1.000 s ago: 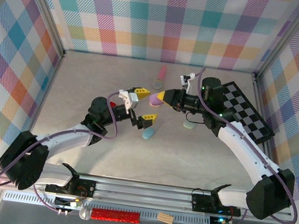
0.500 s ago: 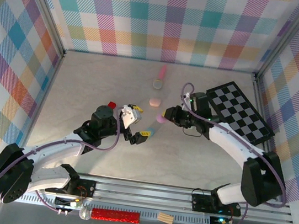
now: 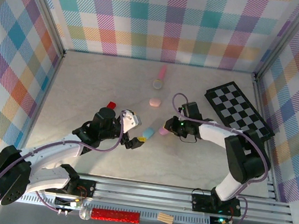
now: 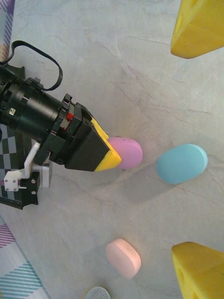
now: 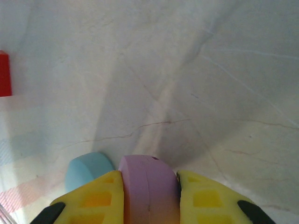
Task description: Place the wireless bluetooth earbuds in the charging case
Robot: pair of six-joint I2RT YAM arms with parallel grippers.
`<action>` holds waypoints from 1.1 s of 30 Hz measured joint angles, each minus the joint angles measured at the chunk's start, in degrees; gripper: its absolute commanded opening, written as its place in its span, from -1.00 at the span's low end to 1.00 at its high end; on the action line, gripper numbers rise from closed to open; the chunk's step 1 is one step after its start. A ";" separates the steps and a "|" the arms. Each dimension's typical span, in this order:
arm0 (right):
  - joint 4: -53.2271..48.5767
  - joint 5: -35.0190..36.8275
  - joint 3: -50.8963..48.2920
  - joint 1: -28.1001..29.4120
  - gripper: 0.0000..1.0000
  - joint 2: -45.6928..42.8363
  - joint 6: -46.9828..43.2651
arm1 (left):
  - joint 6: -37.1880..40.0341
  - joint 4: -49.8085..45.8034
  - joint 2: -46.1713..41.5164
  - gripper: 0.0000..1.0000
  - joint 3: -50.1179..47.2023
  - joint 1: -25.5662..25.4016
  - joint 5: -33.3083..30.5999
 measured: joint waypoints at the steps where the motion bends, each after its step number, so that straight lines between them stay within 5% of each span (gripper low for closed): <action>1: 0.55 0.09 0.02 0.00 -0.47 0.11 0.02 | 0.15 -0.15 0.00 1.00 0.02 0.00 -0.24; 7: 0.26 2.45 0.04 -0.13 0.41 -0.11 -1.11 | -0.79 -0.48 -0.48 1.00 0.04 0.42 -2.64; 13: -6.10 8.09 2.19 -1.16 0.82 -4.52 -5.51 | -3.98 1.29 -1.51 1.00 -0.13 4.00 -6.80; 23: -8.04 27.50 1.57 -6.93 0.97 -18.27 -16.83 | -6.62 6.10 -4.24 1.00 -4.48 11.89 -22.80; 29: 7.15 40.59 -13.57 -11.21 0.97 -25.33 -28.33 | -8.85 13.84 -2.91 1.00 -10.54 20.13 -28.70; 33: 20.35 42.05 -22.67 -14.93 0.97 -23.02 -34.45 | -11.13 20.87 2.97 1.00 -13.31 23.80 -29.24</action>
